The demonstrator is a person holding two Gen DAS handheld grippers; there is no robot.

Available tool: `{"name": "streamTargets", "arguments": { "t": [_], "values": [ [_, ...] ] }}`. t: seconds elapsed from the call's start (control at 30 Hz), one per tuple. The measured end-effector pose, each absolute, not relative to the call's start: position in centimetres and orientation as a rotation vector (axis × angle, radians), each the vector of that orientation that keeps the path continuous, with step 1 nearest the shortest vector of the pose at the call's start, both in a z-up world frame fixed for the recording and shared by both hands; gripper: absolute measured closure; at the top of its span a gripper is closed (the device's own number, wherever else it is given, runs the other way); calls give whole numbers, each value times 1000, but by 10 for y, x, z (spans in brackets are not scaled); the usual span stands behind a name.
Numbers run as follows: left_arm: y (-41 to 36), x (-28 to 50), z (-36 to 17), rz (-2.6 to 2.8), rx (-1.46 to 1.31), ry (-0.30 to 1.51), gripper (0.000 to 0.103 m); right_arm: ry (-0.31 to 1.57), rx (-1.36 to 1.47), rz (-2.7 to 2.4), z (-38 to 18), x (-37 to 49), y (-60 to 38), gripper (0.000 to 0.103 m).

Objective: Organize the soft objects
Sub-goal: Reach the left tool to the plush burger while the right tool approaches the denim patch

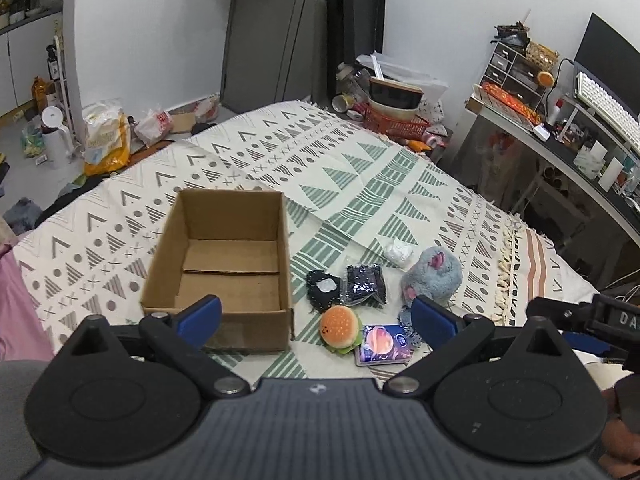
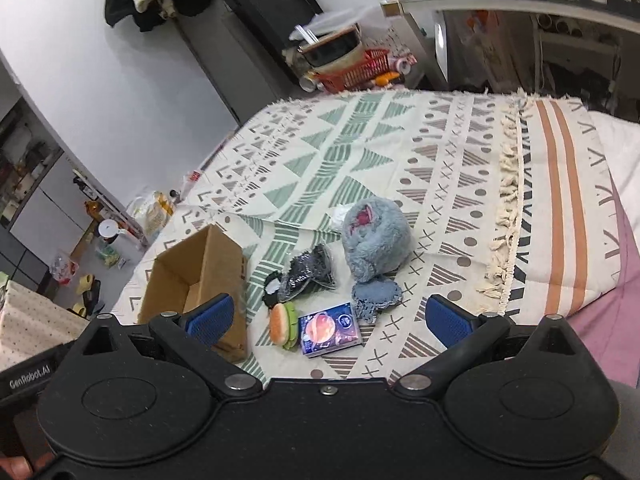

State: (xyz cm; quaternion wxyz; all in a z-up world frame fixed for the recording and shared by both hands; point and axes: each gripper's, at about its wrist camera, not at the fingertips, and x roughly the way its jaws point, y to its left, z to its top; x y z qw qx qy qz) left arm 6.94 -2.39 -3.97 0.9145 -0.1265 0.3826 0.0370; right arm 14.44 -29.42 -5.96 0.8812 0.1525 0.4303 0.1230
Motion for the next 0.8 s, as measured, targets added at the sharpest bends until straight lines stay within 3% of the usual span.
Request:
{"name": "streamTargets", "arguments": {
  "t": [0.3, 0.47, 0.53, 0.63, 0.8],
  "values": [
    [-34, 110, -65, 47, -272, 862, 12, 966, 368, 274, -86, 175, -303, 5],
    [-42, 132, -83, 31, -307, 921, 21, 1019, 403, 283, -101, 195, -313, 17],
    [-43, 140, -92, 34, -322, 957, 31, 1040, 405, 294, -110, 202, -313, 23],
    [-44, 153, -105, 26, -362, 1014, 39, 1063, 412, 323, -123, 211, -312, 24],
    [-48, 170, -124, 47, -370, 1074, 42, 1095, 423, 357, -143, 225, -312, 24]
  ]
}}
